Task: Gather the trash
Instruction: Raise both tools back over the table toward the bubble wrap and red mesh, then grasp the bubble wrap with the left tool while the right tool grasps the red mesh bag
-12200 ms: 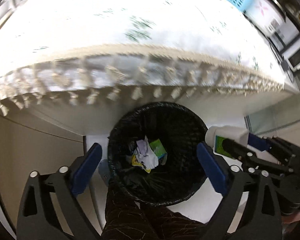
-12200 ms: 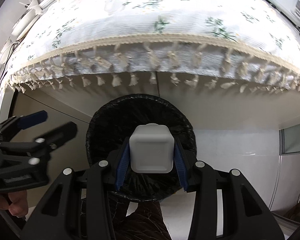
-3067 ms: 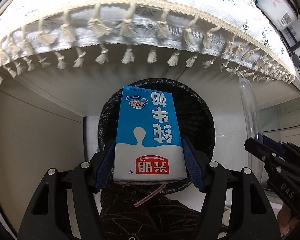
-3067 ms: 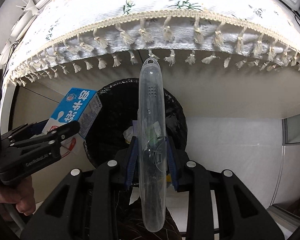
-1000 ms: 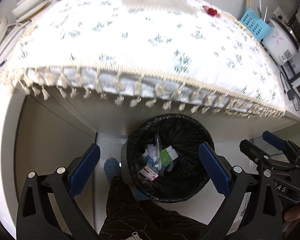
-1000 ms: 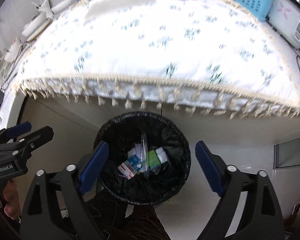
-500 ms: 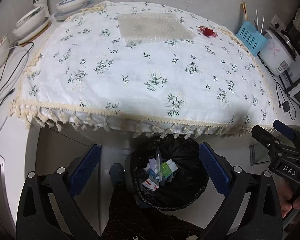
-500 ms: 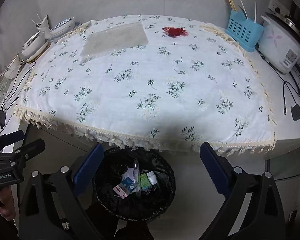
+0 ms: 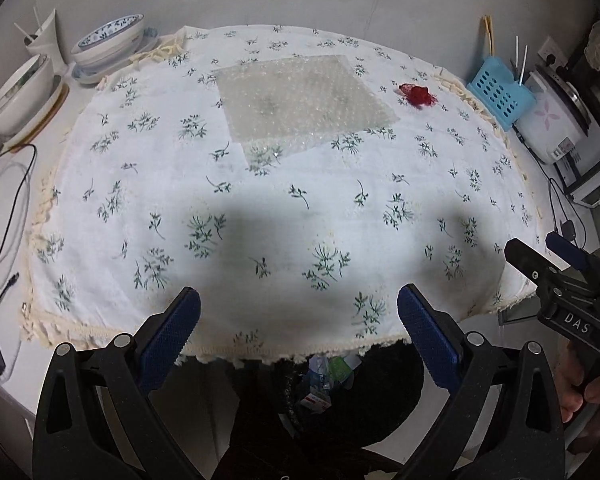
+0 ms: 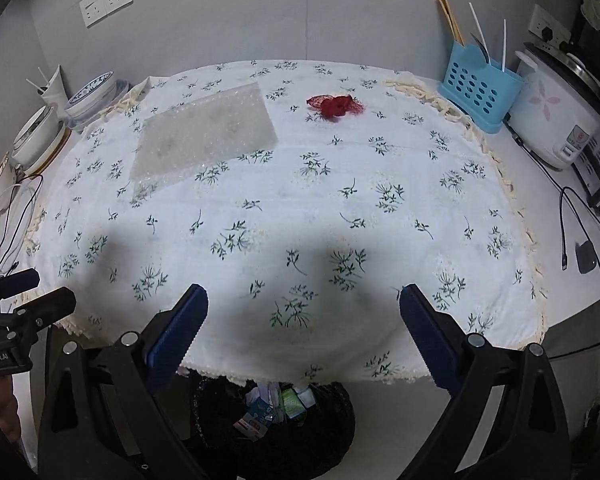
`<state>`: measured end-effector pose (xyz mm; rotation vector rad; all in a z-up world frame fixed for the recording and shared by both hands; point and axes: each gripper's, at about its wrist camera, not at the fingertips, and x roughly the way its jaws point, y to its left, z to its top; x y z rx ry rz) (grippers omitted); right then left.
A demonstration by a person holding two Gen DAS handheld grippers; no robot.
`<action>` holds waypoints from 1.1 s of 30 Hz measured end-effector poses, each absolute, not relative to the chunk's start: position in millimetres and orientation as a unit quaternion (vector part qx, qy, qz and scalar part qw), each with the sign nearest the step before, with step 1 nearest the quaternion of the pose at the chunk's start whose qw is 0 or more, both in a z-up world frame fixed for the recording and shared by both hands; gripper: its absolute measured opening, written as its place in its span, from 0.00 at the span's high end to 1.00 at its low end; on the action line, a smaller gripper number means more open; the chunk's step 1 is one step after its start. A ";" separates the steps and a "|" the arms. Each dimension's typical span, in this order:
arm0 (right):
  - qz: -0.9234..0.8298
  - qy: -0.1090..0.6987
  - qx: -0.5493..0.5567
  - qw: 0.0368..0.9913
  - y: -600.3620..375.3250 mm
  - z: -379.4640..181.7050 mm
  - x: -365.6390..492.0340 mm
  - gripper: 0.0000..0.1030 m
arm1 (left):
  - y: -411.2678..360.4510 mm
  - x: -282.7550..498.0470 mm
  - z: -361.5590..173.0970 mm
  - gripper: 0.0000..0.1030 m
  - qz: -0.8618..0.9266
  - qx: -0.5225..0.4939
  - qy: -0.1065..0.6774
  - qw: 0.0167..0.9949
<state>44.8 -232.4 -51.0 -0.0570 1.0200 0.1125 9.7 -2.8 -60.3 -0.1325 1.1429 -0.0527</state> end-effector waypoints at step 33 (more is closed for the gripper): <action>-0.017 0.530 -0.013 0.848 -218.6 -103.8 284.3 0.19 | 23.2 255.3 -133.5 0.06 -0.045 -0.024 0.593 0.804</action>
